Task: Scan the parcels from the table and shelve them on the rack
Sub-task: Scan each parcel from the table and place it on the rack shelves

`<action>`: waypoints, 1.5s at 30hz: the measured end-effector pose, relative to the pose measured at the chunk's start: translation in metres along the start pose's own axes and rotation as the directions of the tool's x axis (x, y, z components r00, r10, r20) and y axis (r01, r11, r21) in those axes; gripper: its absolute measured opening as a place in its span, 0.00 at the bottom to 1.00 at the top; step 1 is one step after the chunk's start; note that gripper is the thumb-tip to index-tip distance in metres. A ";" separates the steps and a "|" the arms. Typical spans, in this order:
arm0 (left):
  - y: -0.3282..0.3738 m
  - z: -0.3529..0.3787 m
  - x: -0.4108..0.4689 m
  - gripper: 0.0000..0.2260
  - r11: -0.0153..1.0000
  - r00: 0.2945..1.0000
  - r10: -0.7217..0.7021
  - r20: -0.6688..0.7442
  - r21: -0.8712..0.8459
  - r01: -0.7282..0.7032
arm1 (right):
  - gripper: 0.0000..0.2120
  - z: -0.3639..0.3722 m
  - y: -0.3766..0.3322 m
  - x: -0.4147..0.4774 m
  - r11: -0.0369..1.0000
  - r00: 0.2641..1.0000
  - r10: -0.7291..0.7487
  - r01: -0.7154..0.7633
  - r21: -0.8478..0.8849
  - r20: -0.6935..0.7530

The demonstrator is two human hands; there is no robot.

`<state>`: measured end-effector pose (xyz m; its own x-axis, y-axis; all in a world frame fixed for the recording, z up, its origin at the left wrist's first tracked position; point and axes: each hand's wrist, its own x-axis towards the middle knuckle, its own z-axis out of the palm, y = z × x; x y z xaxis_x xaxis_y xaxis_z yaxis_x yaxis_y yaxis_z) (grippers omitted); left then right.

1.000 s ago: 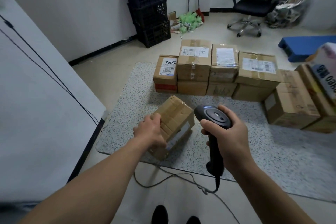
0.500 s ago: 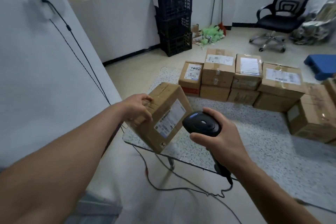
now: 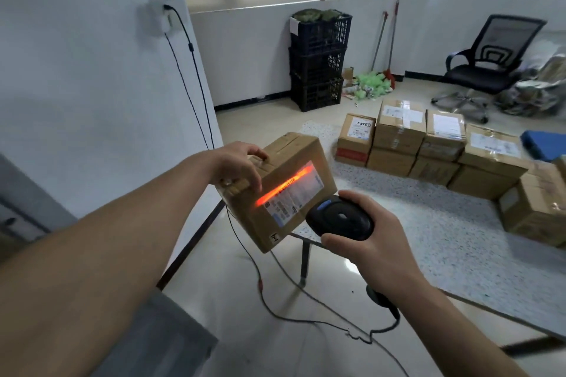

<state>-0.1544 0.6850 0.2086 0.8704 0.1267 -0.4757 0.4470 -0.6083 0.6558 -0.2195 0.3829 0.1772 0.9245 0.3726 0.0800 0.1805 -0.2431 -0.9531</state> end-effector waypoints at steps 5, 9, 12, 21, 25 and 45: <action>-0.013 -0.011 -0.028 0.30 1.000 1.000 0.023 0.001 -0.005 -0.023 | 0.31 0.015 -0.016 -0.021 0.997 0.999 -0.040 0.040 -0.066 0.012; -0.017 -0.020 -0.046 0.30 0.999 0.999 0.040 -0.010 -0.001 -0.040 | 0.30 0.024 -0.027 -0.030 0.994 0.997 -0.074 0.074 -0.085 0.009; -0.016 -0.023 -0.055 0.30 0.999 0.999 0.041 -0.018 -0.017 -0.041 | 0.30 0.028 -0.033 -0.034 0.994 0.997 -0.081 0.082 -0.078 0.008; -0.016 -0.022 -0.070 0.30 0.998 0.999 0.040 -0.004 -0.038 -0.041 | 0.32 0.028 -0.044 -0.046 0.991 0.994 -0.108 0.108 -0.079 -0.002; -0.017 -0.022 -0.076 0.30 0.998 0.999 0.042 -0.017 -0.043 -0.042 | 0.31 0.028 -0.043 -0.051 0.994 0.996 -0.087 0.086 -0.070 -0.005; -0.013 0.022 -0.146 0.31 0.998 0.989 -0.028 -0.145 -0.060 0.019 | 0.34 -0.023 -0.048 -0.097 0.971 0.968 -0.227 0.233 -0.054 0.107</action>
<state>-0.2921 0.6569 0.2568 0.8783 0.2559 -0.4039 0.4754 -0.5575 0.6806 -0.3100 0.3379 0.2223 0.8181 0.5119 0.2621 0.4090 -0.1975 -0.8909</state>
